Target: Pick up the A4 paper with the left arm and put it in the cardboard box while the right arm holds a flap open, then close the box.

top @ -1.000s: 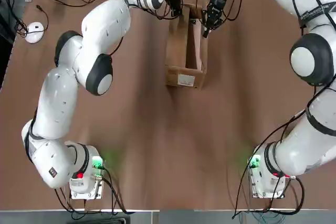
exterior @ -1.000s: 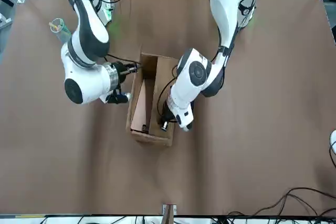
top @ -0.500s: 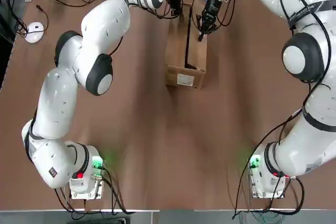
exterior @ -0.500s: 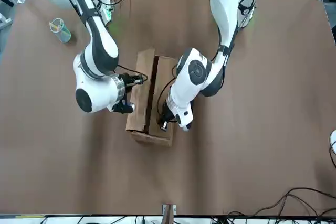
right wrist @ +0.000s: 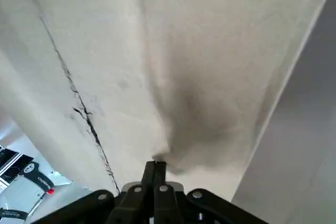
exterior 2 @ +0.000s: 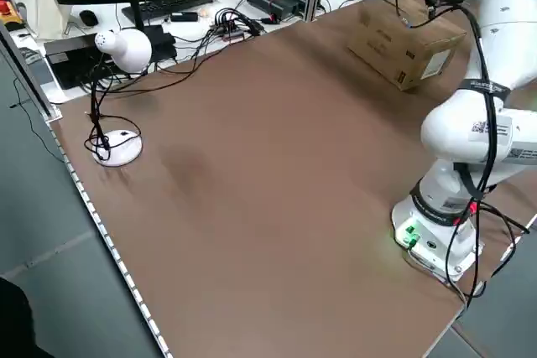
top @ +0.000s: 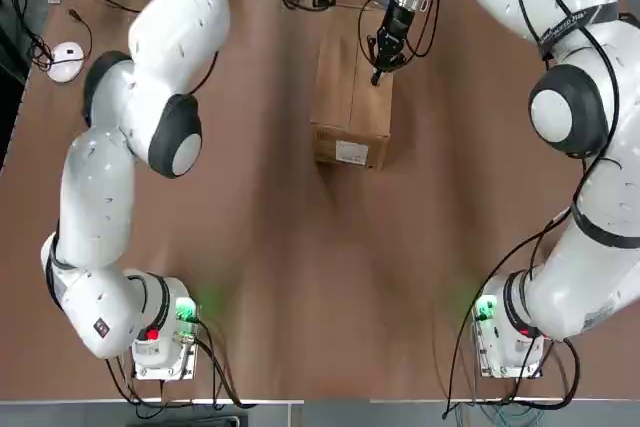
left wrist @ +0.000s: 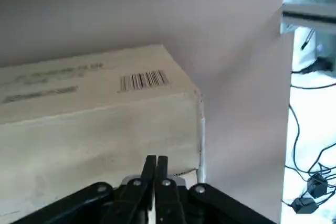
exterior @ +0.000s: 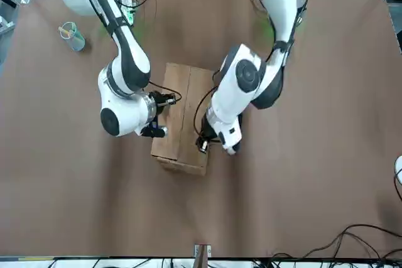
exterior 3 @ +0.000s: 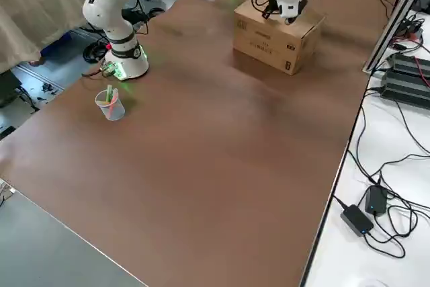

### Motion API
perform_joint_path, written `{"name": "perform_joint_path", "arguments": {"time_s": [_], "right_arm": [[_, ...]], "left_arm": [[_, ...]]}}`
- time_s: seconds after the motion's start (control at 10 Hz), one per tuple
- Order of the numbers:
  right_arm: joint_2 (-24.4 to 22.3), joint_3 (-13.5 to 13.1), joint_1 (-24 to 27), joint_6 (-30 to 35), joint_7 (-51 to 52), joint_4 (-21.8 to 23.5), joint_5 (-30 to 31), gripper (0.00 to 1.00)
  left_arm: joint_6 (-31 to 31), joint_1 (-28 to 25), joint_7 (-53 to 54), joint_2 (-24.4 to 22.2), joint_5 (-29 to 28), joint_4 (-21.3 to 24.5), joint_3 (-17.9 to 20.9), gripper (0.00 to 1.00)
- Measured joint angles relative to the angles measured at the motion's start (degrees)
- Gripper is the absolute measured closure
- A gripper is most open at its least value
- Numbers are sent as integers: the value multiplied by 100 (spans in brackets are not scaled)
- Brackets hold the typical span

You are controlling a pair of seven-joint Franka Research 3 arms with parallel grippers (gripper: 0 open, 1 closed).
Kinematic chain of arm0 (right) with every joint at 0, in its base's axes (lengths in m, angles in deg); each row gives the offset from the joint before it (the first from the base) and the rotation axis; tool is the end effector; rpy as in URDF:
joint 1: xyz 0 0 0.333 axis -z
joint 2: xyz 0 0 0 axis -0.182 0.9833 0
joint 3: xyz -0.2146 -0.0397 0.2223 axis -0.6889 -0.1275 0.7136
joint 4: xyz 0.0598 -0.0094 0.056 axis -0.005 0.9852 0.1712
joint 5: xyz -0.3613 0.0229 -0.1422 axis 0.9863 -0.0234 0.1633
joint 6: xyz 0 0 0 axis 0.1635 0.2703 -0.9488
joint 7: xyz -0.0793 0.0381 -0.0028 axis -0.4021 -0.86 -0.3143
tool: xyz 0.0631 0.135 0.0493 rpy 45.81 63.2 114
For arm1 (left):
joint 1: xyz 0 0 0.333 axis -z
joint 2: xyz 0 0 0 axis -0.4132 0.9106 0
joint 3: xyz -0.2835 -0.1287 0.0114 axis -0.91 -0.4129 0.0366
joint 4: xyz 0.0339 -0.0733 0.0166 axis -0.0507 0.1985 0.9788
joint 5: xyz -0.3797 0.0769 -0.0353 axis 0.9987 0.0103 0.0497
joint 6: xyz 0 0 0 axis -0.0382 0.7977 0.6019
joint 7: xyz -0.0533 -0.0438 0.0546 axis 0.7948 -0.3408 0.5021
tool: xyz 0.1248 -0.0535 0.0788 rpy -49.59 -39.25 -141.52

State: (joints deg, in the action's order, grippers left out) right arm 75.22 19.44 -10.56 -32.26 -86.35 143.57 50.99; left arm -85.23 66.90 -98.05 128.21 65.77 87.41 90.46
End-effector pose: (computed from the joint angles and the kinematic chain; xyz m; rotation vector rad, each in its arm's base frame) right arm 0.5418 0.3495 0.2979 -2.6163 0.0592 0.7690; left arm 0.6314 -0.4687 0.3963 2.1932 1.6481 -0.1551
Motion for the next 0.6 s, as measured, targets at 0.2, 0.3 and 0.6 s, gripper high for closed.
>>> {"name": "perform_joint_path", "arguments": {"time_s": [0.2, 0.3, 0.6], "right_arm": [[0, -1, -32, -60, -28, 14, 34, 99], [-2, -2, -58, -98, -38, 24, 83, 99], [-20, -5, -113, -175, -55, 53, 207, 99]], "left_arm": [[545, -375, 136, -371, -334, -2, 49, 67], [762, -626, 358, -502, -496, -1, 56, 63], [1494, -1409, 1503, -753, -997, 0, 71, 21]]}}
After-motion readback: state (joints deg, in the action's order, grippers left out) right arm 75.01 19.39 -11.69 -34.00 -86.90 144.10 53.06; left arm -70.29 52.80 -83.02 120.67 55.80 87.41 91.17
